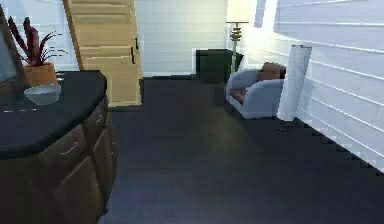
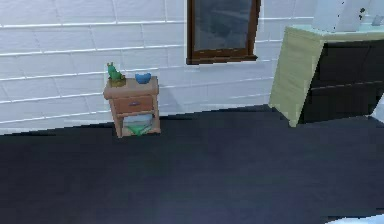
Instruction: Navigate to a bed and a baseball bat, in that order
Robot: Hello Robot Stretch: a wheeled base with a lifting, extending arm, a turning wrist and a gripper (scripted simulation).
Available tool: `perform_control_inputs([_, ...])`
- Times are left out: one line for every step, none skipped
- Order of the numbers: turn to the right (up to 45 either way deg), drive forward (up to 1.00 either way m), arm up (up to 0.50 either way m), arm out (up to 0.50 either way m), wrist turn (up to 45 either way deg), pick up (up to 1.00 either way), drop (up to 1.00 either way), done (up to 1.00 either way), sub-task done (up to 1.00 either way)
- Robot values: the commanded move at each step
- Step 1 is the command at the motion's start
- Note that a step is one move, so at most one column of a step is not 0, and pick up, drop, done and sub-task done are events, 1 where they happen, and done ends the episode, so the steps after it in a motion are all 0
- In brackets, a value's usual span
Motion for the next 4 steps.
perform_control_inputs([0.0, 0.75, 0.00, 0.00, 0.0, 0.00, 0.00, 0.00, 0.00])
perform_control_inputs([-6.0, 0.00, 0.00, 0.00, 0.0, 0.00, 0.00, 0.00, 0.00])
perform_control_inputs([0.0, 1.00, 0.00, 0.00, 0.0, 0.00, 0.00, 0.00, 0.00])
perform_control_inputs([-3.0, 0.00, 0.00, 0.00, 0.0, 0.00, 0.00, 0.00, 0.00])
